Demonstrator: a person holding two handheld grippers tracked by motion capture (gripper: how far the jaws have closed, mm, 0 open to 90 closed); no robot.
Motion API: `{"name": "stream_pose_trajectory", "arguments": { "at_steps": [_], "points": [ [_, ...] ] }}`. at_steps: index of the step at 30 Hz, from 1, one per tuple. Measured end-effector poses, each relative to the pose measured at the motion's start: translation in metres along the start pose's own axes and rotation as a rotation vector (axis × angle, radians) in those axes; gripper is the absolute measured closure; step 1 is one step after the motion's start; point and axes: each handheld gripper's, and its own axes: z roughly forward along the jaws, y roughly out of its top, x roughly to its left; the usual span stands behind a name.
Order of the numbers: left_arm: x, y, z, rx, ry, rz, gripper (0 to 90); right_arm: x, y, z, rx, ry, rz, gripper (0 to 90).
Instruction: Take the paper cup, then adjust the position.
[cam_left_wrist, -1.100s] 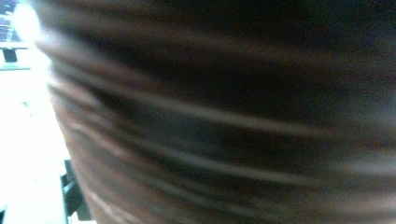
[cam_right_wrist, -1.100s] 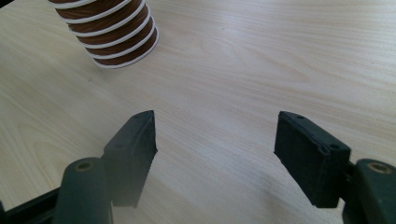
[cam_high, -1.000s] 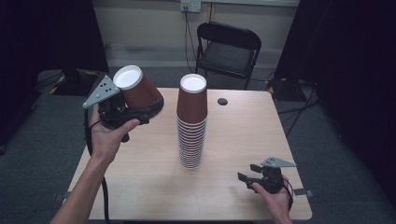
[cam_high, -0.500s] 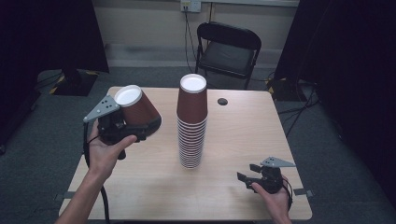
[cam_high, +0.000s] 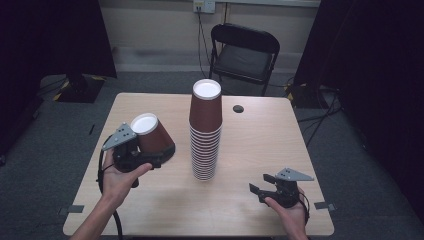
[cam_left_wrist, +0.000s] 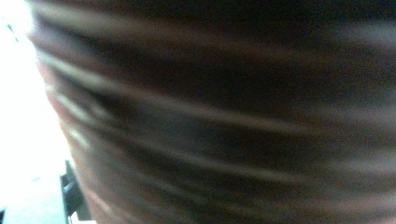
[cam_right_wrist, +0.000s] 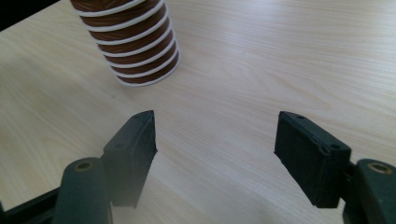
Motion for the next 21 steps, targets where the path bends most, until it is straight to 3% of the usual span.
{"name": "stream_pose_trajectory", "arguments": {
  "at_steps": [9, 13, 16, 19, 21],
  "points": [
    [-0.007, -0.021, 0.001, 0.035, -0.041, -0.024, 12.0, 0.011, 0.003, 0.001, -0.008, 0.039, -0.031, 29.1],
    [-0.009, -0.030, 0.001, 0.053, -0.012, -0.030, 12.0, 0.019, 0.005, 0.000, -0.021, 0.051, -0.048, 29.8],
    [-0.011, -0.036, 0.003, 0.100, -0.007, -0.028, 12.0, 0.026, 0.008, 0.000, -0.032, 0.060, -0.071, 30.9],
    [-0.012, -0.042, 0.002, 0.113, -0.024, -0.056, 11.9, 0.034, 0.011, 0.003, -0.033, 0.074, -0.081, 34.1],
    [-0.012, -0.045, 0.001, 0.117, -0.012, -0.064, 11.8, 0.040, 0.013, 0.006, -0.024, 0.073, -0.091, 35.1]
  ]
}}
